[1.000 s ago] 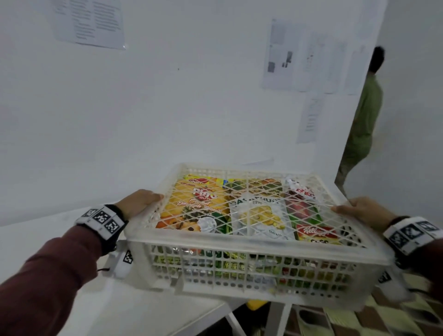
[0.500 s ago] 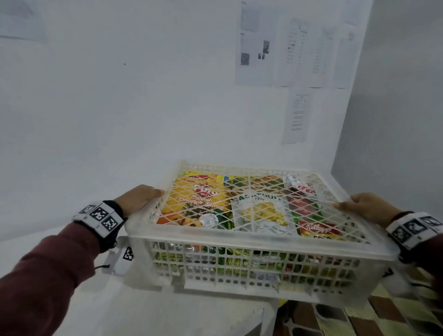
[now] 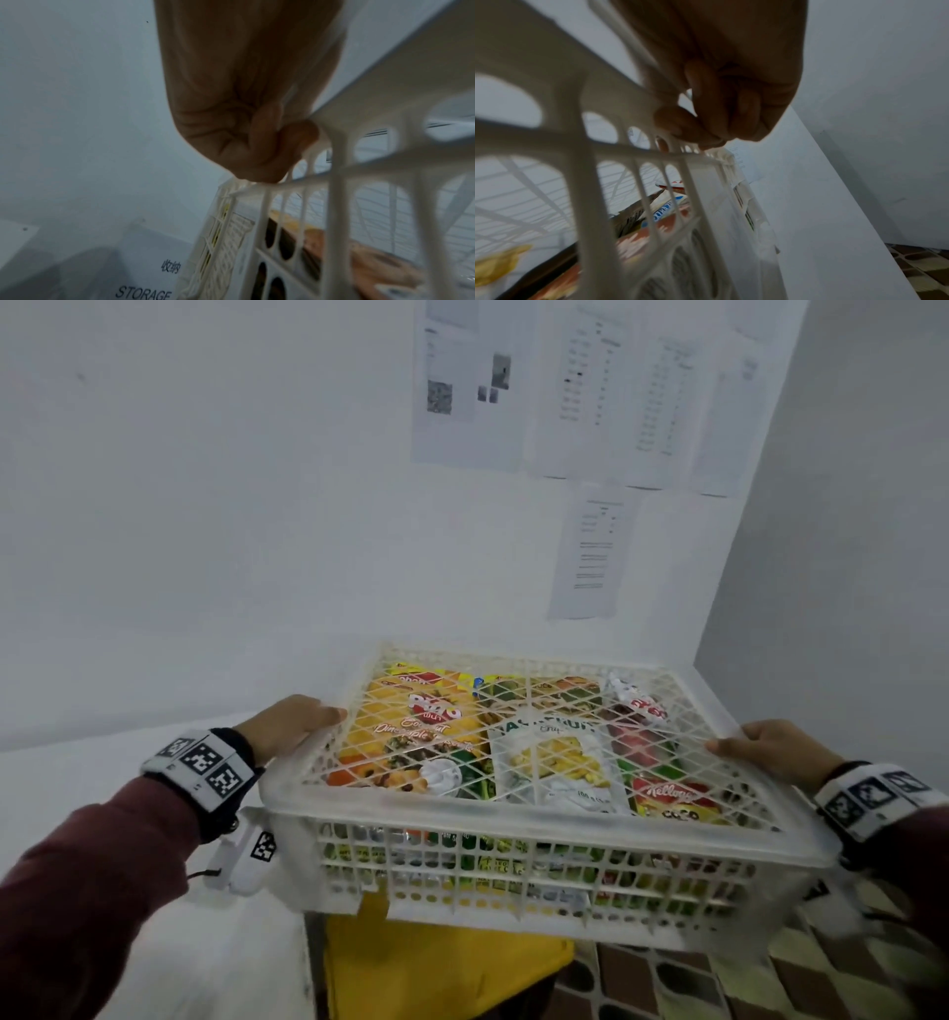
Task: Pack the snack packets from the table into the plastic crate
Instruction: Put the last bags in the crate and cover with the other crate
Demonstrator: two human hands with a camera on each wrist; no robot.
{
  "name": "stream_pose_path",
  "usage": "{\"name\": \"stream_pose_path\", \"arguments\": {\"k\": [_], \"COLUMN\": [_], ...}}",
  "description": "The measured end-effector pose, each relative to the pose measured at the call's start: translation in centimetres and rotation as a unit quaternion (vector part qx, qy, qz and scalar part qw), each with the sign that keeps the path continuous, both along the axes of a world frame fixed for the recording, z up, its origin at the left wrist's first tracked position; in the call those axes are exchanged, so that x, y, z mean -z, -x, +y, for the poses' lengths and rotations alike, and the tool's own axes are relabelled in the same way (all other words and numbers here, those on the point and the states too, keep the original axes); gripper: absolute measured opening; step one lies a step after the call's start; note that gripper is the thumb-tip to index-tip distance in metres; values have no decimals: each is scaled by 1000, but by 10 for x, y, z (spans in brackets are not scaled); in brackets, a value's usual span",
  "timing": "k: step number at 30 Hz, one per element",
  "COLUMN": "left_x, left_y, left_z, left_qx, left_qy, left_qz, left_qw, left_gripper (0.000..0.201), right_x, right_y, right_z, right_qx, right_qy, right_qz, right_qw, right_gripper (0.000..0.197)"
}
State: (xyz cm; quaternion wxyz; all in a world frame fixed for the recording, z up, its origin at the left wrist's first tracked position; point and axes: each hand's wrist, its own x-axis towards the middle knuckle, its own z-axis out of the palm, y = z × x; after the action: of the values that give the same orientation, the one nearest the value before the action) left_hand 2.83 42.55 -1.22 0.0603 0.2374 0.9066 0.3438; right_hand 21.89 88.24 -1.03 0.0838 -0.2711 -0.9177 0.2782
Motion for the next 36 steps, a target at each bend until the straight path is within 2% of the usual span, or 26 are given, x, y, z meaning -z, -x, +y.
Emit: {"name": "stream_pose_path", "arguments": {"k": [2, 5, 9, 14, 16, 19, 21, 24, 29, 33, 34, 36], "left_x": [7, 18, 40, 80, 93, 122, 142, 172, 216, 259, 270, 289], "left_y": [2, -3, 8, 39, 50, 78, 95, 119, 133, 137, 138, 136], "left_z": [22, 58, 90, 109, 115, 123, 124, 119, 116, 106, 104, 101], "left_qx": [42, 42, 15, -24, -60, -109, -138, -175, -212, -253, -268, -290], "left_qy": [18, 16, 31, 104, 150, 204, 212, 224, 249, 189, 177, 147], "left_qz": [1, 9, -33, -114, -143, -192, -211, -221, -228, -288, -302, -324], "left_qw": [999, 999, 999, 988, 976, 954, 944, 933, 917, 904, 897, 888], "left_gripper": [89, 88, 96, 97, 91, 57, 46, 54, 49, 42, 42, 42], "right_x": [1, 2, 21, 58, 76, 99, 109, 134, 184, 221, 230, 250], "right_y": [7, 18, 42, 86, 110, 143, 166, 201, 253, 287, 298, 314], "right_z": [35, 67, 100, 122, 129, 126, 121, 118, 114, 107, 105, 101], "right_qx": [-2, -11, -24, -55, -64, -72, -79, -92, -116, -134, -140, -169], "right_qy": [13, 1, 15, 4, 5, -7, -15, 8, 19, 25, 26, 41], "right_qz": [-8, -22, -35, -80, -107, -123, -146, -164, -188, -222, -238, -255], "right_qw": [1000, 1000, 999, 995, 992, 990, 986, 982, 975, 965, 961, 951], "right_gripper": [36, 36, 34, 40, 43, 41, 41, 42, 44, 34, 41, 68]}}
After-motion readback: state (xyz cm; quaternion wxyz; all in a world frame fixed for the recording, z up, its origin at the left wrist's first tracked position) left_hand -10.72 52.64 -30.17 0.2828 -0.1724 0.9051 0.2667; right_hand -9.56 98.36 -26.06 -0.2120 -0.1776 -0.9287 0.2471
